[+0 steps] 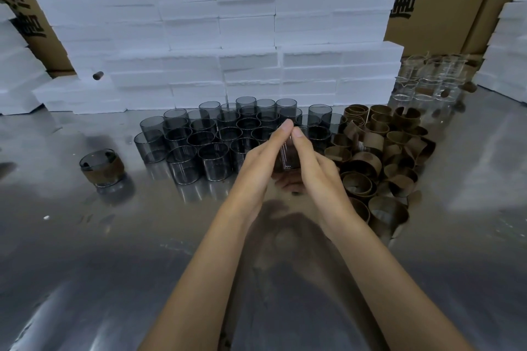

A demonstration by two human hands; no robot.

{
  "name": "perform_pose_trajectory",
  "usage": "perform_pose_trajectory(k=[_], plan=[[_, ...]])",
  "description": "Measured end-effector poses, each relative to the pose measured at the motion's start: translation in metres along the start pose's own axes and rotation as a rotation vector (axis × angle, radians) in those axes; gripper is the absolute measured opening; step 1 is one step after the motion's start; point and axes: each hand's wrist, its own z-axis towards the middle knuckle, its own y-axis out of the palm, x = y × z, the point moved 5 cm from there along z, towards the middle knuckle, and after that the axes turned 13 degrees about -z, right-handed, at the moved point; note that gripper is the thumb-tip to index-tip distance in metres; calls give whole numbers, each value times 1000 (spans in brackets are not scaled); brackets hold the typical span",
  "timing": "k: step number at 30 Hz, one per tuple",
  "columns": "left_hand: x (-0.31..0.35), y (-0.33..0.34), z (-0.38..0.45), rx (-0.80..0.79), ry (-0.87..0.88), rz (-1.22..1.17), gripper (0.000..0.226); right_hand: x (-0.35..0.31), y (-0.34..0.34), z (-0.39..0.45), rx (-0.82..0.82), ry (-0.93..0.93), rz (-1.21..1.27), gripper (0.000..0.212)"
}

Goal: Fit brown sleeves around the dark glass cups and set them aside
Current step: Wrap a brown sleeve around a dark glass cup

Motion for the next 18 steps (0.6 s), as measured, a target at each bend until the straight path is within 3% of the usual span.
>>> perform_pose_trajectory(k=[2, 5, 9, 13, 16, 18], plan=[[-1, 1, -1, -12, -30, -29, 51, -1, 3, 0, -55, 34, 57, 74], [-3, 0, -1, -4, -71, -45, 55, -1, 7, 1, -110, 28, 88, 74], [-4, -3, 1, 13, -74, -55, 59, 1, 9, 3, -103, 24, 110, 76], [-3, -2, 2, 1, -80, -61, 77, 5, 4, 8, -70, 53, 173, 79], [-2, -3, 5, 55, -36, -17, 77, 9, 0, 9, -17, 70, 198, 63], [1, -7, 5, 106, 35, -3, 61, 9, -6, 8, 41, 34, 170, 52]])
